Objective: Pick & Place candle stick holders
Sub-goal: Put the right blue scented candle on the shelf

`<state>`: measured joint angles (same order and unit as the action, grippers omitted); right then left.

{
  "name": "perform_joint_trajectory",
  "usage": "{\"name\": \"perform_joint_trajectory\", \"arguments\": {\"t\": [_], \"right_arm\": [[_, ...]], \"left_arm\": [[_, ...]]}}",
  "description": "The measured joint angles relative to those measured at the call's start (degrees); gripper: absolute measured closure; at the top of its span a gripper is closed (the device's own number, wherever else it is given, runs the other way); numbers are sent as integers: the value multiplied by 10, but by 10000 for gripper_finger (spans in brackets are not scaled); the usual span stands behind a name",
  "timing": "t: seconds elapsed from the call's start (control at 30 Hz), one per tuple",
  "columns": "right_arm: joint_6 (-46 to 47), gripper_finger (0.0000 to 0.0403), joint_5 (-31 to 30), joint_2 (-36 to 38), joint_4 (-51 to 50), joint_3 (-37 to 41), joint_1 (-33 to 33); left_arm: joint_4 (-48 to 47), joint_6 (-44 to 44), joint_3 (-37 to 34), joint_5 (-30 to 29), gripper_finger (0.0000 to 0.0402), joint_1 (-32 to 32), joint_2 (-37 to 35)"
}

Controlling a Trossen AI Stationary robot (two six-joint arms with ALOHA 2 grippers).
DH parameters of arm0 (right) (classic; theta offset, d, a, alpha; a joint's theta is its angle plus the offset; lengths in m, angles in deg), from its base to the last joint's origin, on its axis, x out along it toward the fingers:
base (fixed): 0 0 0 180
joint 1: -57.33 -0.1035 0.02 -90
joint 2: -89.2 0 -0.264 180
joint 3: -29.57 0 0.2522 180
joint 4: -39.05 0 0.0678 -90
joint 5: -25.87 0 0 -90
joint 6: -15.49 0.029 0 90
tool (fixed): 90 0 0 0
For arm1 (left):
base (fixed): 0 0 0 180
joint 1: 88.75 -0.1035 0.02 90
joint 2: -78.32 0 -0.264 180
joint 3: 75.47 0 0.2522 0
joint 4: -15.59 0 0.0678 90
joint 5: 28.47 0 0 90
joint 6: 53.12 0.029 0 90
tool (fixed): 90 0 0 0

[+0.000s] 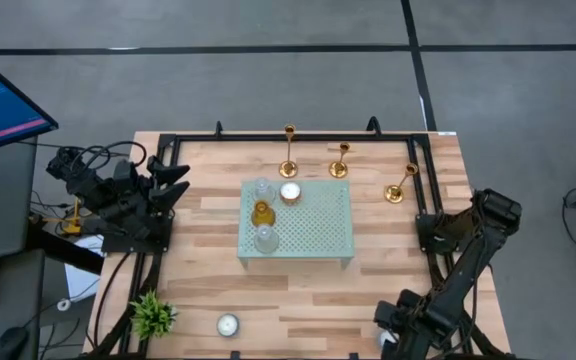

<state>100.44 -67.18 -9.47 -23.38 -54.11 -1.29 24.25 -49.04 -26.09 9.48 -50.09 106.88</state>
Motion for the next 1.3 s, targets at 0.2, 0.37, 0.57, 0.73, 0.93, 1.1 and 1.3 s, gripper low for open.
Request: {"name": "perform_joint_trajectory", "arguments": {"t": [0.2,0.37,0.57,0.73,0.93,1.1,1.3], "right_arm": [[-5,45,-1,0,46,26,0],[-4,36,0,0,60,38,0],[0,23,41,0,62,38,11],[-12,8,54,0,79,38,14],[-40,6,46,-8,87,37,13],[-41,8,48,-33,80,37,10],[-41,3,62,-67,94,37,8]], "left_arm": [[-1,0,0,0,161,0,0],[-5,0,0,-1,161,0,0],[-5,0,0,1,156,0,0],[-5,0,0,2,143,0,0],[-5,0,0,2,135,0,0],[-5,0,0,0,136,0,0],[-5,0,0,-5,135,0,0]]}}
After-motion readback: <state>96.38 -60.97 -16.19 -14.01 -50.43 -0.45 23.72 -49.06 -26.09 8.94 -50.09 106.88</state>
